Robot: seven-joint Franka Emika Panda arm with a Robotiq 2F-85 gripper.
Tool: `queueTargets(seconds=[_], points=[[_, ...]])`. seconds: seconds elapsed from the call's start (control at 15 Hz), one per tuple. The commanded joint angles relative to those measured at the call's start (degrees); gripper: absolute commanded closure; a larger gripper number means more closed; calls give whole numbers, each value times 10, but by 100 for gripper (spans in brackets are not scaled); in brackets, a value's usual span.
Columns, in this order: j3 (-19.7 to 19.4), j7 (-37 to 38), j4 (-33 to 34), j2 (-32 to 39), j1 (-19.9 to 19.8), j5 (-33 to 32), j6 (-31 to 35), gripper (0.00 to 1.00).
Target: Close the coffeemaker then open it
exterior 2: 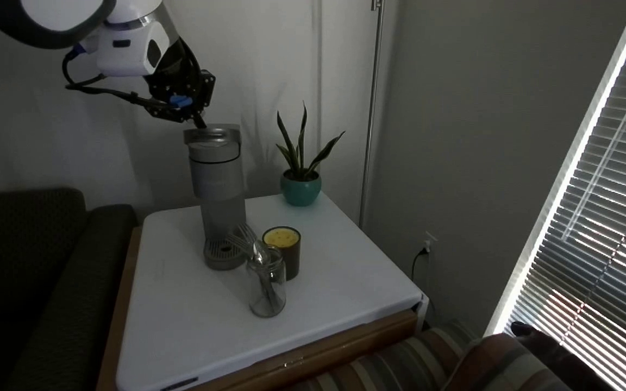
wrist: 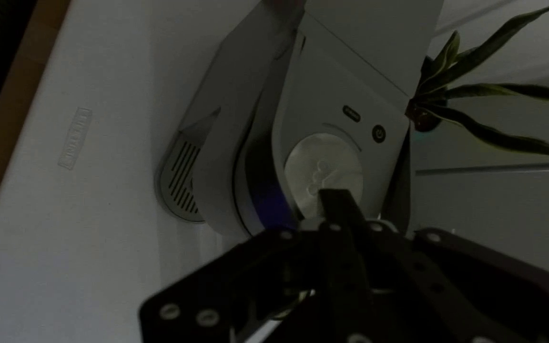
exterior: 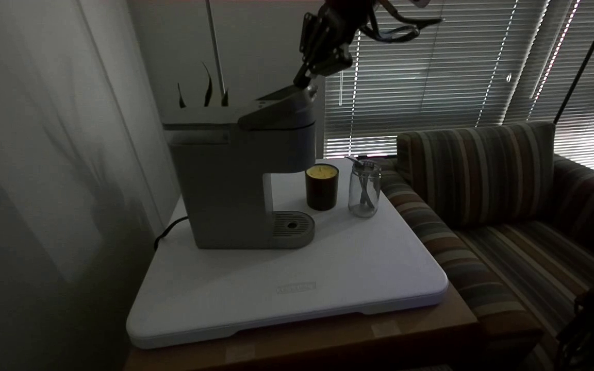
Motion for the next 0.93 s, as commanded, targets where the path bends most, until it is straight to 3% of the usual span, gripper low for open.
queueTargets(seconds=[0.0,0.4,0.87], points=[[-63,-38,-3,-5,59,45,3,100],[-115,-40,-13,-18,99,59,8,100],[-135,-44,4,-13,112,54,6,100]])
